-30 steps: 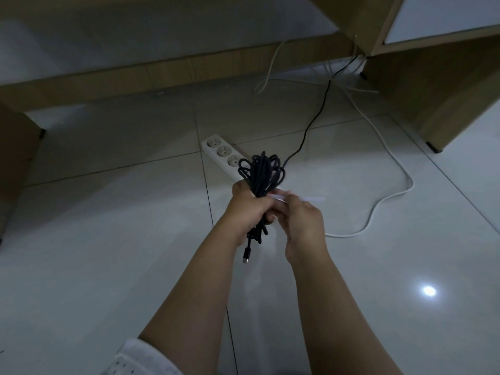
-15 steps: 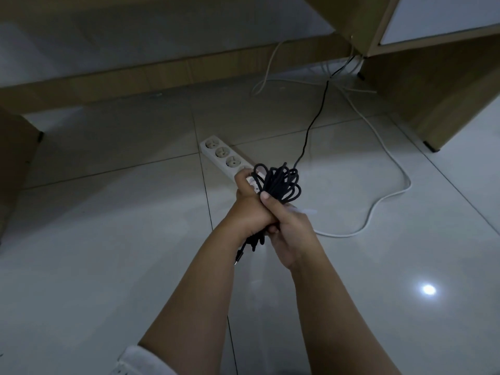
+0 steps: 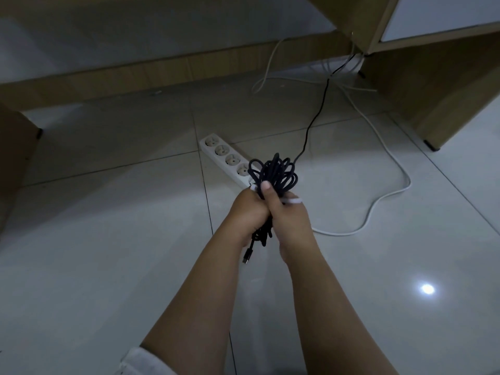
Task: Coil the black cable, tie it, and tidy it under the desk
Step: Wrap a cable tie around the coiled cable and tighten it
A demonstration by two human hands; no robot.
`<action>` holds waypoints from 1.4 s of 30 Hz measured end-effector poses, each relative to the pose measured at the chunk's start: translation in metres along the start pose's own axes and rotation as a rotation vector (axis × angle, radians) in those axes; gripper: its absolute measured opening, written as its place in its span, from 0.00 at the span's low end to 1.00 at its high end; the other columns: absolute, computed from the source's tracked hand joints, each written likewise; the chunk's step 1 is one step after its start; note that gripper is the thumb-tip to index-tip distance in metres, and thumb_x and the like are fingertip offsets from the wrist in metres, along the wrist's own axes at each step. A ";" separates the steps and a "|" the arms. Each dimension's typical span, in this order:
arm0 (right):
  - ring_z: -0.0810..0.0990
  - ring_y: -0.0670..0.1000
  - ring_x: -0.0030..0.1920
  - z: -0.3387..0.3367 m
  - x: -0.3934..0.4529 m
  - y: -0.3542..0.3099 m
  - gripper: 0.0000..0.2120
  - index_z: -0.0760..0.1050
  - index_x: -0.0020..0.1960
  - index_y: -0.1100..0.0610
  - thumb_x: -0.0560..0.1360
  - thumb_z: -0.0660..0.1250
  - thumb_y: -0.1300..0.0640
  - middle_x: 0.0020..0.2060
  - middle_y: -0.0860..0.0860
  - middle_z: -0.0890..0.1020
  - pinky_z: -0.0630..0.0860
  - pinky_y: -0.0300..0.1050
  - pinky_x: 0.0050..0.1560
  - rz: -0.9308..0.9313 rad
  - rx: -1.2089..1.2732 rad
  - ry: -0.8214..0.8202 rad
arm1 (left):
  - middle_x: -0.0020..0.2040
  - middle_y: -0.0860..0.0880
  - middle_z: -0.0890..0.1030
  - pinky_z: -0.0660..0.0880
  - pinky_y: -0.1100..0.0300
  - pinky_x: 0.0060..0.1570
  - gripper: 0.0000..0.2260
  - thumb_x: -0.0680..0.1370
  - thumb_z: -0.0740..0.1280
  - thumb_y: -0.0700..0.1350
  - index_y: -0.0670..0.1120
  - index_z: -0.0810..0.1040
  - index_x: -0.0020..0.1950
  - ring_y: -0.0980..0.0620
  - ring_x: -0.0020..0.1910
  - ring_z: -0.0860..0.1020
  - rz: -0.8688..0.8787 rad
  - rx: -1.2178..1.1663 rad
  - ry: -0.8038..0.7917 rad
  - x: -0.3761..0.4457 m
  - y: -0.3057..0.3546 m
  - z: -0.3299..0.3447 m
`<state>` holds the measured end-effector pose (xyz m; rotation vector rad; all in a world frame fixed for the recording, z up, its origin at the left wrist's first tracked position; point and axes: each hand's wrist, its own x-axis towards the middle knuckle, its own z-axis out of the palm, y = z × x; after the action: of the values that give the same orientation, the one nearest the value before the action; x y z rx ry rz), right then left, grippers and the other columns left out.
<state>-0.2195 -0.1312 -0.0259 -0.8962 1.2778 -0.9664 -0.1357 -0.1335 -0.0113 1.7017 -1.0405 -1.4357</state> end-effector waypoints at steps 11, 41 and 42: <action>0.78 0.45 0.35 -0.009 -0.007 -0.014 0.10 0.80 0.46 0.57 0.80 0.61 0.62 0.36 0.55 0.81 0.76 0.36 0.39 -0.394 -0.122 0.053 | 0.34 0.47 0.79 0.74 0.66 0.27 0.07 0.77 0.64 0.34 0.45 0.77 0.44 0.52 0.31 0.76 -0.010 -0.195 0.135 0.006 0.002 -0.006; 0.78 0.40 0.35 -0.009 -0.004 -0.013 0.05 0.81 0.51 0.58 0.77 0.68 0.62 0.39 0.50 0.81 0.75 0.33 0.37 -0.344 -0.083 -0.012 | 0.30 0.47 0.73 0.81 0.55 0.37 0.05 0.81 0.62 0.39 0.41 0.76 0.52 0.53 0.28 0.72 -0.066 -0.288 -0.226 -0.002 0.002 -0.028; 0.77 0.38 0.32 -0.010 -0.005 -0.014 0.06 0.80 0.53 0.60 0.77 0.67 0.62 0.38 0.51 0.80 0.74 0.32 0.34 -0.322 -0.043 -0.006 | 0.28 0.49 0.74 0.83 0.51 0.40 0.06 0.81 0.61 0.36 0.41 0.76 0.54 0.54 0.27 0.72 -0.054 -0.322 -0.275 -0.002 0.003 -0.029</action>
<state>-0.2311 -0.1316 -0.0124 -1.1615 1.1727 -1.1886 -0.1077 -0.1326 -0.0030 1.3382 -0.8497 -1.8009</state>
